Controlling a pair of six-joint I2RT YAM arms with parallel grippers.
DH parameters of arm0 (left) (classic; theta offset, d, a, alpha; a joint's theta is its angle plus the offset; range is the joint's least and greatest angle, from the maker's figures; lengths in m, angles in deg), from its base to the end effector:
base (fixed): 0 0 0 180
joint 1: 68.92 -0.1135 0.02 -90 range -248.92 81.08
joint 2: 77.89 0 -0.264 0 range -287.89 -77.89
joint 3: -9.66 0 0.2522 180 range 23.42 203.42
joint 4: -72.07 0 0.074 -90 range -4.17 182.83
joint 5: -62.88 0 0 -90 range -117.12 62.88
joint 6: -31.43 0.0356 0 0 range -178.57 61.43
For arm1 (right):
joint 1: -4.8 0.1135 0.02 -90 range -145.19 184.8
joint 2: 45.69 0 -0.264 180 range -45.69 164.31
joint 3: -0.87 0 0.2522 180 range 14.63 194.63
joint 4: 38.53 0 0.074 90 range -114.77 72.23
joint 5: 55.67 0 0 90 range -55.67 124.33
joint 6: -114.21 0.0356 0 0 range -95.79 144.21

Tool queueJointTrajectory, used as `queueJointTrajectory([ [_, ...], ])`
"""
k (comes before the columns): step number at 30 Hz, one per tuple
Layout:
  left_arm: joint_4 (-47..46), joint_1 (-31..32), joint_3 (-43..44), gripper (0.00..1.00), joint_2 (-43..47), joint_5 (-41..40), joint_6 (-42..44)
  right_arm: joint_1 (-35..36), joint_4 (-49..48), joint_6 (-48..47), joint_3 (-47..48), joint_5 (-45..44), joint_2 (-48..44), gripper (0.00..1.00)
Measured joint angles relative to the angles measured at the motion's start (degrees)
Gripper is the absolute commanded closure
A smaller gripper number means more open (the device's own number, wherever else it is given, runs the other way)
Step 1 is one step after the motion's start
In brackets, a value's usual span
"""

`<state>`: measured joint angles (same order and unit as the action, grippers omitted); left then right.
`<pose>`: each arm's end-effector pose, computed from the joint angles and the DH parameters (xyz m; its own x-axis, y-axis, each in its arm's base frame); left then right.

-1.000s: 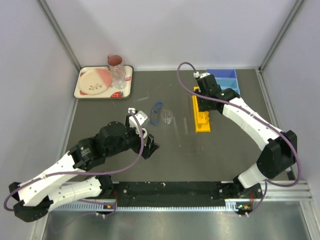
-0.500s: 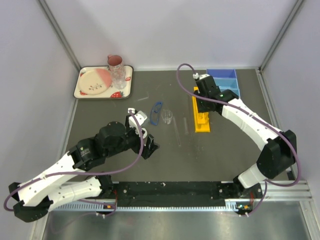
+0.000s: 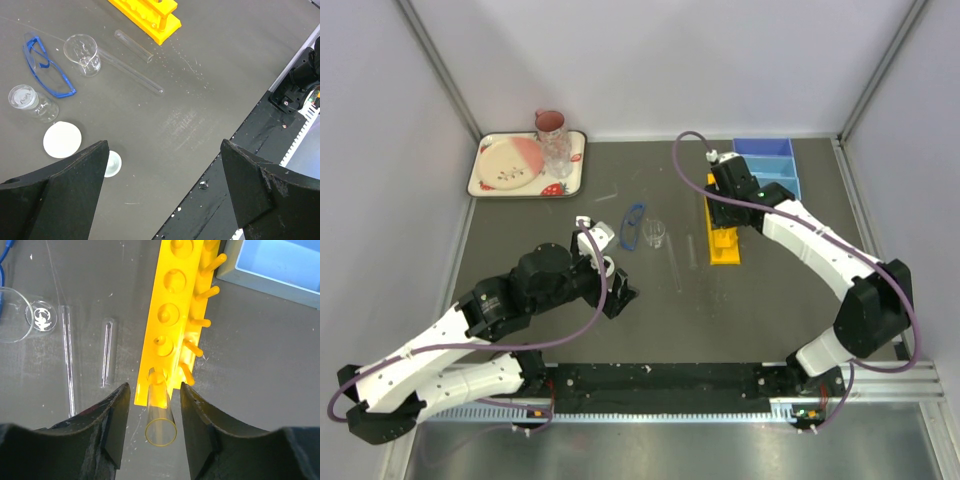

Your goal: Organize the chemistry lab equipment

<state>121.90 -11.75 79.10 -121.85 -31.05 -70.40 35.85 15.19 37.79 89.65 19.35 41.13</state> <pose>0.0874 -0.1309 0.3601 -0.3837 0.2175 -0.8975 0.7415 0.6518 -0.1591 0.2827 0.1595 0.3006 -0.7389 -0.1801 -0.6493 -0.1931 0.9798 -0.0520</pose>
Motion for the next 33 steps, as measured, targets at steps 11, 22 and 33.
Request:
queueJointTrajectory([
  [11, -0.04, 0.00, 0.00, 0.01, -0.79, 0.02, 0.04, 1.42, 1.79, -0.04, 0.61, -1.38, -4.85, 0.37],
  [22, -4.79, 0.00, -2.12, 0.05, -18.23, -0.31, -3.96, 3.37, 8.61, 0.15, 3.15, -1.97, -20.55, 0.36],
  [33, -2.12, 0.00, 13.00, 0.08, -44.68, -6.84, -22.38, 3.78, 11.15, 1.16, -2.45, -0.24, -29.75, 0.35],
])
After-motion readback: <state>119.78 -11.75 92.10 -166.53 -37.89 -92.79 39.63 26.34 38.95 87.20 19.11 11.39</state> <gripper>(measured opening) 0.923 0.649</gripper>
